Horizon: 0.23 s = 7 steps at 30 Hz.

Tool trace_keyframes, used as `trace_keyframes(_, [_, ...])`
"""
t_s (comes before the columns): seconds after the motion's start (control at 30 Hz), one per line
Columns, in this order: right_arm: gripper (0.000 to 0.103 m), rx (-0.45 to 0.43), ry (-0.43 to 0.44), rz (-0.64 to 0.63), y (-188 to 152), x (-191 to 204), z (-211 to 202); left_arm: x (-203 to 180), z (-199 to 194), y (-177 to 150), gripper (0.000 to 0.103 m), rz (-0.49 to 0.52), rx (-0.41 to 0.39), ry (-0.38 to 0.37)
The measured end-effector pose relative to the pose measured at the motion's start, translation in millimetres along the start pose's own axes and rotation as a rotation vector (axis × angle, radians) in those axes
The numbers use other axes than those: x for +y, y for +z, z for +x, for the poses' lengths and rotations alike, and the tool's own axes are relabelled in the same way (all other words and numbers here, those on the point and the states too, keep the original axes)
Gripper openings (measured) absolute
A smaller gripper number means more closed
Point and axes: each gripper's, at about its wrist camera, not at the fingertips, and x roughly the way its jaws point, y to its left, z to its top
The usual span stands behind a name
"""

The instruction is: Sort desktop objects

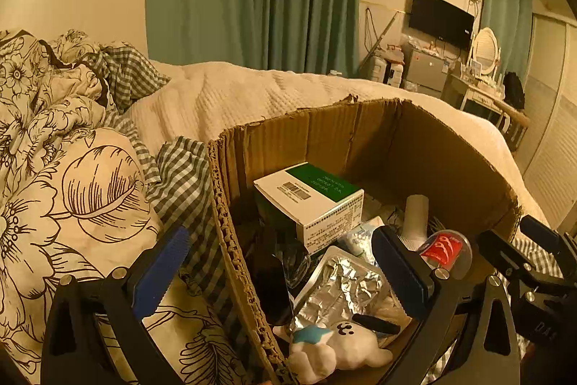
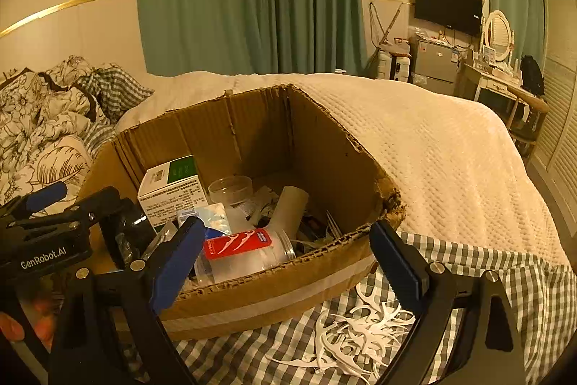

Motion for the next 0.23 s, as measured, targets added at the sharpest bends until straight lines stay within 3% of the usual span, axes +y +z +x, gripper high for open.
trace_keyframes(0.17, [0.093, 0.003, -0.016, 0.001, -2.6, -1.9, -1.2, -5.5, -5.7, -2.5, 0.103, 0.043, -0.033, -0.033])
trace_keyframes(0.23, [0.093, -0.002, -0.016, 0.010, -3.7, -3.1, -2.6, -11.8, -9.6, -4.2, 0.103, 0.076, -0.051, -0.014])
